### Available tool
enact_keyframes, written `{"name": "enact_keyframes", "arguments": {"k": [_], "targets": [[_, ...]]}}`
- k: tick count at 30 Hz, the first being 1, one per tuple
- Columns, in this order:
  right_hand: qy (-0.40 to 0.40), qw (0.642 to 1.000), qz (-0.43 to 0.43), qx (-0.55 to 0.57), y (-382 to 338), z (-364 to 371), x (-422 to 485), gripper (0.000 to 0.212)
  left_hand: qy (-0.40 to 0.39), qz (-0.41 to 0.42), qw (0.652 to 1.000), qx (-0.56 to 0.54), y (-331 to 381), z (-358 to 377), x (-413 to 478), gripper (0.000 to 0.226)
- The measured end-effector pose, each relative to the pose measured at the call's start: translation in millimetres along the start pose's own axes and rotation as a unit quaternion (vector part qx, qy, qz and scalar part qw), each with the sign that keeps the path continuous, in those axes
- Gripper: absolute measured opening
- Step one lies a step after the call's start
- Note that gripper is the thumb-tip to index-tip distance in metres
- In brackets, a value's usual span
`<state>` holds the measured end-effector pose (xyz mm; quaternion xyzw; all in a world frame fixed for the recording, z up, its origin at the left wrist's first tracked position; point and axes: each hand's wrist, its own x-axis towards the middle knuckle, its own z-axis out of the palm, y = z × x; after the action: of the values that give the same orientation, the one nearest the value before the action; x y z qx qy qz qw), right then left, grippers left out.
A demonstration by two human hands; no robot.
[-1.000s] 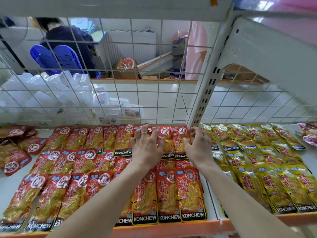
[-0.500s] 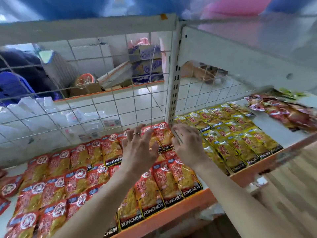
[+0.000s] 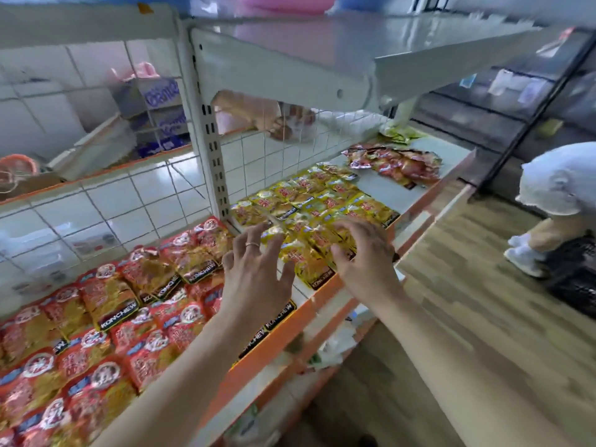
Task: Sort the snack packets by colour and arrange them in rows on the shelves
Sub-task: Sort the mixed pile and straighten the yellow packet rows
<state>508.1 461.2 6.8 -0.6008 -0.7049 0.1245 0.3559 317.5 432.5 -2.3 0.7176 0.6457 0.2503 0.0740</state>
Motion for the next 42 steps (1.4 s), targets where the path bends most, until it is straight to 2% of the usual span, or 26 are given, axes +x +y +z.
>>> {"name": "enact_keyframes", "arguments": {"k": [4,9,14,19,32,36,42], "targets": [[-0.001,1.0,0.001,0.014,35,-27,3,0.04,0.01,0.02,1.0,0.009,33,16,11,0.048],[0.001,0.999,-0.029,-0.017,101,-79,9,0.039,0.023,0.016,1.0,0.016,109,54,40,0.048],[-0.011,0.999,0.018,-0.029,177,-137,21,0.037,-0.01,0.02,0.999,0.037,189,101,62,0.049],[-0.03,0.999,0.028,-0.031,224,-176,31,0.037,-0.018,0.006,0.999,0.034,240,130,74,0.045],[-0.028,0.997,0.055,-0.052,290,-201,75,0.038,-0.04,0.04,0.998,-0.02,290,185,141,0.046],[-0.037,0.995,0.058,-0.068,314,-197,112,0.039,-0.04,0.038,0.998,-0.043,294,208,182,0.044],[-0.037,0.995,0.046,-0.084,338,-193,192,0.042,-0.064,0.017,0.998,-0.016,300,227,258,0.051]]}}
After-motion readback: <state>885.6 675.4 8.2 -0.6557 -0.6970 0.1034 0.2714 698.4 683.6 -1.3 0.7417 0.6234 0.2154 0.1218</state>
